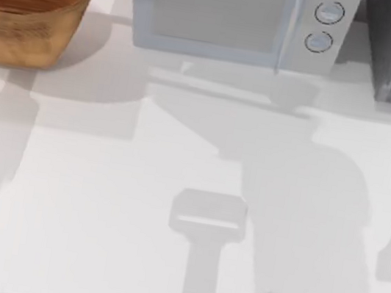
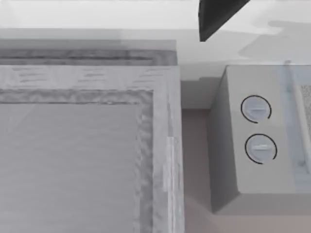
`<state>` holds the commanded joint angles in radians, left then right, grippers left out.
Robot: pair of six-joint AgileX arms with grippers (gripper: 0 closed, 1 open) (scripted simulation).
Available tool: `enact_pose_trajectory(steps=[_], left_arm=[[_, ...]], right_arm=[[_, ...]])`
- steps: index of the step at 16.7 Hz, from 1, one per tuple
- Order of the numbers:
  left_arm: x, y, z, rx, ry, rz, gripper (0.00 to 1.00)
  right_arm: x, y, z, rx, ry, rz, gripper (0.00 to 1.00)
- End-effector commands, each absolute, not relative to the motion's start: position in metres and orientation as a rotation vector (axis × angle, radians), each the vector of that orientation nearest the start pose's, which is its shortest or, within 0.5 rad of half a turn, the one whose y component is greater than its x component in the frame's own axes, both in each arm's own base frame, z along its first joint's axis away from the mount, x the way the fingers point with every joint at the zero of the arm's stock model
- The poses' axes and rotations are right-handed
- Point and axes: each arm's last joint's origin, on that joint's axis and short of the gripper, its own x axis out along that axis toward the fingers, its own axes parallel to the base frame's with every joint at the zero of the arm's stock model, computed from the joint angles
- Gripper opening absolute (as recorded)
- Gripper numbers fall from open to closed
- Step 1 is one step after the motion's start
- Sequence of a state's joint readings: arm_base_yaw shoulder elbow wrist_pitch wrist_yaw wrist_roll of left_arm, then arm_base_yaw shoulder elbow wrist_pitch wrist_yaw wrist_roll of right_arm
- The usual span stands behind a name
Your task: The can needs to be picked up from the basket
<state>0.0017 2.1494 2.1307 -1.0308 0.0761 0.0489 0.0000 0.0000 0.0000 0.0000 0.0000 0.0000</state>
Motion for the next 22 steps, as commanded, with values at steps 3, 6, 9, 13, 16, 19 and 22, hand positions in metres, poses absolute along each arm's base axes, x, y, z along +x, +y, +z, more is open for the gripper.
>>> enact_pose_trajectory(steps=[3, 6, 9, 13, 16, 19, 22], left_arm=[[0.399, -0.007, 0.349, 0.017, 0.860, -0.072, 0.00], [0.321, -0.012, 0.377, 0.024, 0.681, -0.064, 0.00], [0.246, -0.010, 0.368, 0.020, 0.530, -0.042, 0.00], [0.165, -0.006, 0.321, 0.012, 0.323, -0.027, 0.00], [0.127, -0.004, 0.271, 0.009, 0.178, -0.027, 0.00], [0.110, -0.003, 0.218, 0.006, 0.084, -0.016, 0.00], [0.106, -0.002, 0.180, 0.005, 0.024, -0.010, 0.00]], right_arm=[[0.106, -0.001, 0.160, 0.000, 0.000, 0.000, 1.00], [0.106, -0.001, 0.160, 0.000, 0.000, 0.000, 1.00], [0.106, -0.001, 0.160, 0.000, 0.000, 0.000, 1.00], [0.106, -0.001, 0.160, 0.000, 0.000, 0.000, 1.00], [0.106, -0.001, 0.160, 0.000, 0.000, 0.000, 1.00], [0.106, -0.001, 0.160, 0.000, 0.000, 0.000, 1.00], [0.106, -0.001, 0.160, 0.000, 0.000, 0.000, 1.00]])
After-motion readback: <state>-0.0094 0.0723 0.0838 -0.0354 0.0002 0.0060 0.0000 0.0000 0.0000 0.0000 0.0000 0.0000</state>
